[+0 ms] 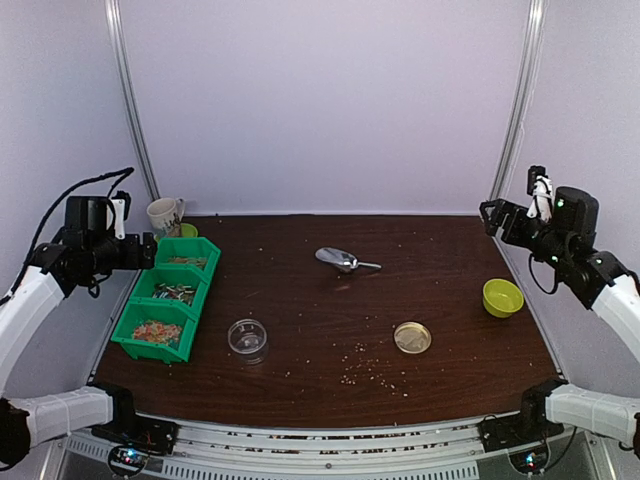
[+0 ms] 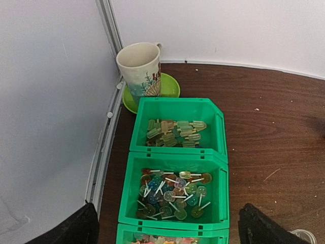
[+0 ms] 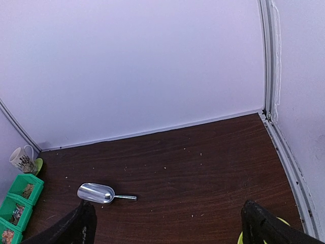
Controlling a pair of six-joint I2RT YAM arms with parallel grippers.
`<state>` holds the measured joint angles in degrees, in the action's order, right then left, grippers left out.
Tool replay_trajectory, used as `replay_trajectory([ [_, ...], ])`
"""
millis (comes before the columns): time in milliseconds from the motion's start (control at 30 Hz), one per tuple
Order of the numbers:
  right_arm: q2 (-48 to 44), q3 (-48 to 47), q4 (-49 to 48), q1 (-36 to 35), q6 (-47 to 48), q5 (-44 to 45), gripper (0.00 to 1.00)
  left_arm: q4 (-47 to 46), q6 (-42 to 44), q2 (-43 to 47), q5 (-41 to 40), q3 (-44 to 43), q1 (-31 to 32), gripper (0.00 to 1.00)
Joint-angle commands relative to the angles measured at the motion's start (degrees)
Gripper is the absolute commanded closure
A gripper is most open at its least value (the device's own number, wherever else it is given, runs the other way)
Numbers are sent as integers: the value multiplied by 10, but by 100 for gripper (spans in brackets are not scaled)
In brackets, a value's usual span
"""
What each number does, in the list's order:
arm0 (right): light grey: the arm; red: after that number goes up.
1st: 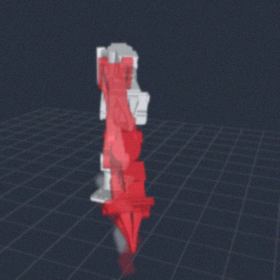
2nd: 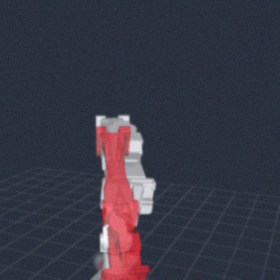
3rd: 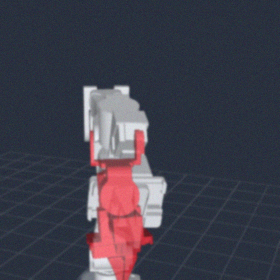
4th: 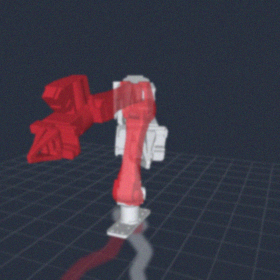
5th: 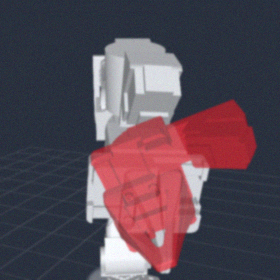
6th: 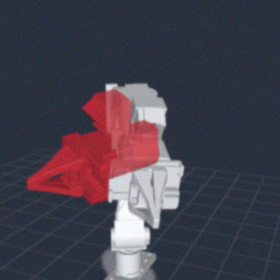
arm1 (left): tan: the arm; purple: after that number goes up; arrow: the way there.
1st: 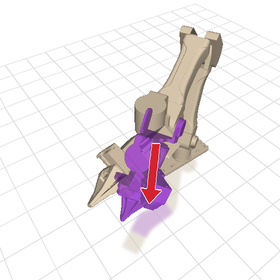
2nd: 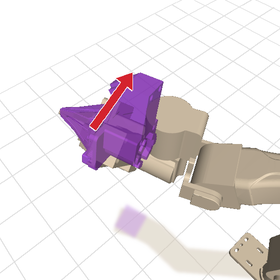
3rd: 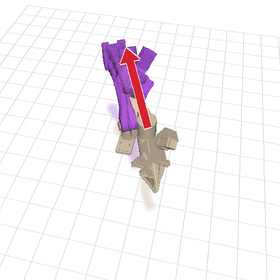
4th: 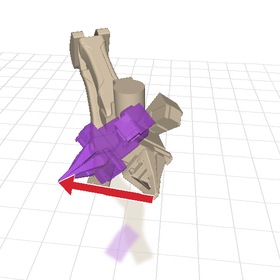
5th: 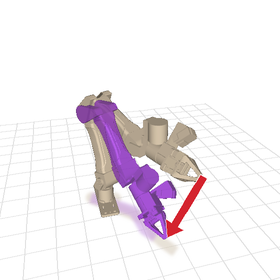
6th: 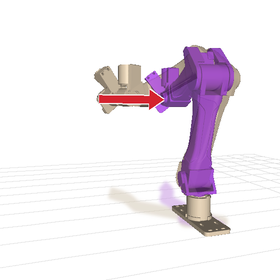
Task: Pack the candies
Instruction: Pick up the spatula from the center of the board.
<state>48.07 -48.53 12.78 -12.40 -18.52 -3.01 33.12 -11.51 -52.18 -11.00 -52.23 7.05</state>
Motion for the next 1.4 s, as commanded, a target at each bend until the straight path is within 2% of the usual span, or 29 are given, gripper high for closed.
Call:
replay_trajectory([
  [0,28,-23,-13,8,-57,-16,1,-15,-25,-11,25,-29,-13,2],
  [167,49,-36,2,12,-81,-15,0,-17,-37,-13,30,-37,-19,2],
  [333,45,1,-58,16,-94,-53,0,-22,-46,-12,26,-38,-21,2],
  [533,145,-94,64,10,-58,-61,1,-10,-50,-39,37,-52,-23,2],
  [633,201,-137,117,-16,-31,-39,1,23,-62,-60,36,-69,-23,2],
  [800,271,-174,147,-86,-4,41,1,59,-68,-73,54,-67,-24,2],
  [967,338,-223,181,-155,42,80,0,27,-52,-51,79,-10,-24,2],
  [1367,371,-178,120,-198,52,81,0,34,-63,-85,78,-14,-24,2],
])
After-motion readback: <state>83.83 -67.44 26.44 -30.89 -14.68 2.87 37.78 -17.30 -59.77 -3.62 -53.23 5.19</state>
